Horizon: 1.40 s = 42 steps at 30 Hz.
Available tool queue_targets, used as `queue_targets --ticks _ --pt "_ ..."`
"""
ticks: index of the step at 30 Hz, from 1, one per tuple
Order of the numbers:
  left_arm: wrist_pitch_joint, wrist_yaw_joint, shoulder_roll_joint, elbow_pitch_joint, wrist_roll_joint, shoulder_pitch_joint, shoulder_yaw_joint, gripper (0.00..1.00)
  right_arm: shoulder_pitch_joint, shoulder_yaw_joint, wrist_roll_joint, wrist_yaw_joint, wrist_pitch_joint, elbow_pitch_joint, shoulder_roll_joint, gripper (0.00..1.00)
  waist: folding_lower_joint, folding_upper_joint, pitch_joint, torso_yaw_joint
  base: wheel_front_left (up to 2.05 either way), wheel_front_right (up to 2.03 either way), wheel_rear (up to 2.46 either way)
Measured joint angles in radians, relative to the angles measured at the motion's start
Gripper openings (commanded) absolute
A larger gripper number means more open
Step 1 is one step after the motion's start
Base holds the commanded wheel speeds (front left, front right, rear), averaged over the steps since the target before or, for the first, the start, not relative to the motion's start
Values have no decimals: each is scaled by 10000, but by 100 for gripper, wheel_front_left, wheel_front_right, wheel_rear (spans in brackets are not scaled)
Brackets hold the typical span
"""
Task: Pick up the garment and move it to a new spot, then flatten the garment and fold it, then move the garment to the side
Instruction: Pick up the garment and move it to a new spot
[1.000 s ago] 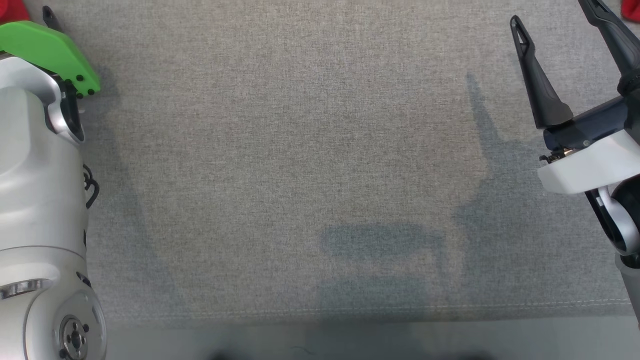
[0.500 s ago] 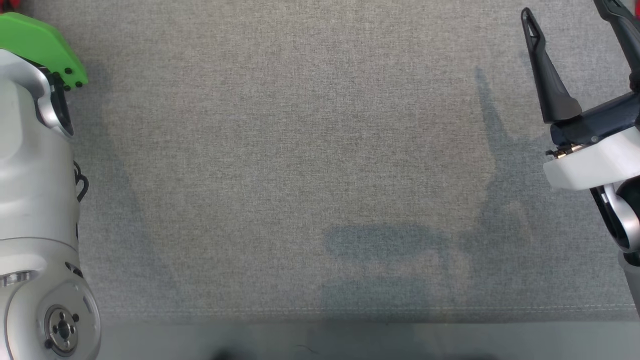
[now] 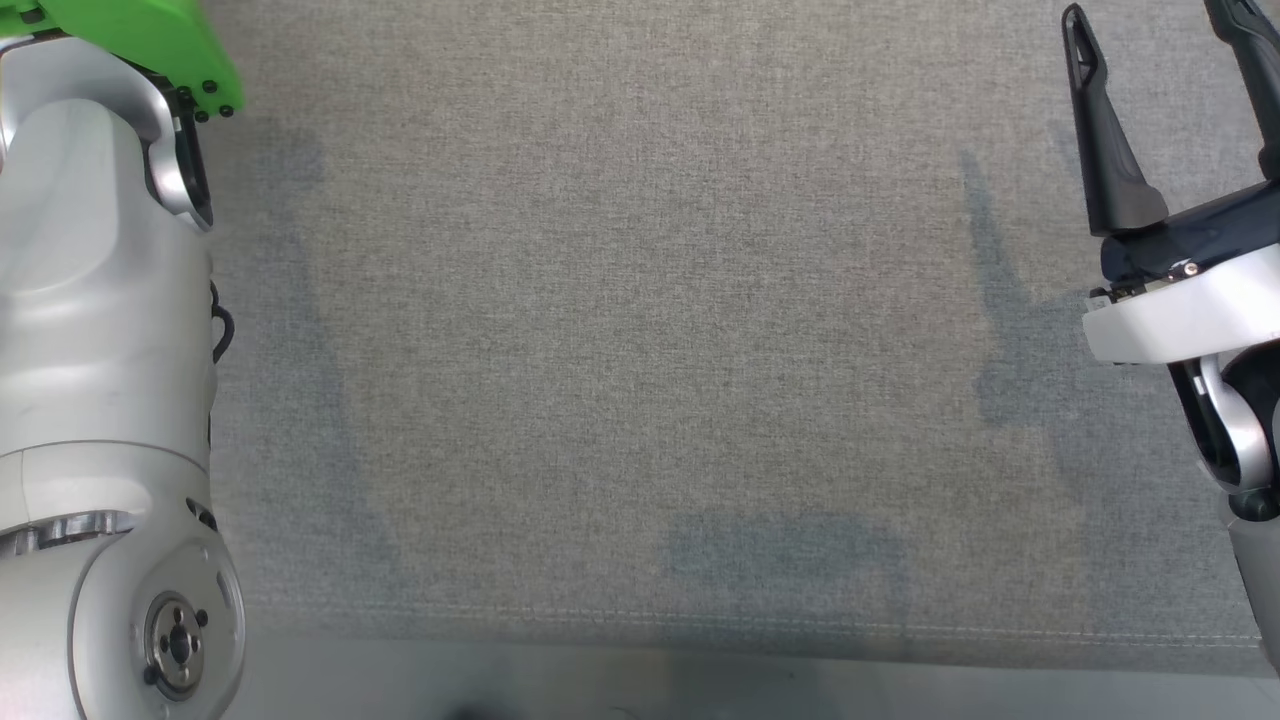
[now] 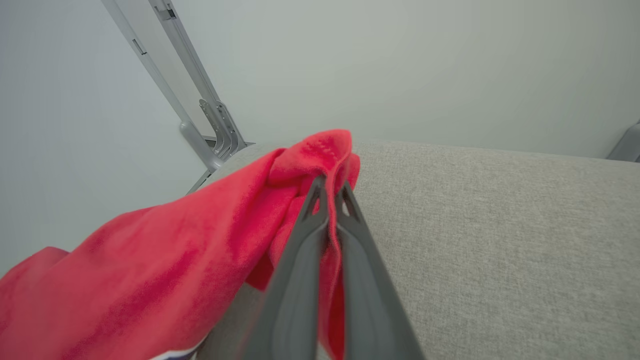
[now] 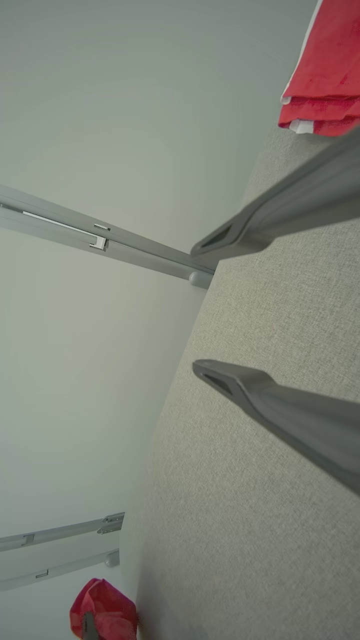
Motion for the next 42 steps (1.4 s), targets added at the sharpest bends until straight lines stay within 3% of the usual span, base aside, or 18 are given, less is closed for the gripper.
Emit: queue_targets --ticks 6,14,22,30,37,42 --pt "-86 -236 6 -207 -161 16 -326 0 111 21 255 -84 -443 577 215 100 0 0 -488 134 0 0 0" --pt "-96 -1304 23 -934 -1438 424 -1275 0 513 92 541 -104 -1085 1402 640 100 0 0 -1386 168 0 0 0" --pt "-96 -2025 52 -2188 -2573 1176 -2353 0 895 295 867 -176 -1628 2092 1112 100 0 0 -2295 -18 0 0 0" --pt "-96 -2121 132 -3095 -3649 1852 -3764 0 1182 734 1137 -174 -2052 2742 1716 100 -1 0 -3288 -568 0 0 0" --pt "-94 -2148 184 -3348 -4692 2641 -5369 0 1349 970 1227 -171 -2199 3003 1960 100 -1 0 -3829 -1478 0 0 0" --pt "-96 -2127 190 -4458 -5358 2676 -6479 0 1438 1066 1229 -167 -2286 3124 2069 100 -1 0 -4068 -2214 0 0 0"
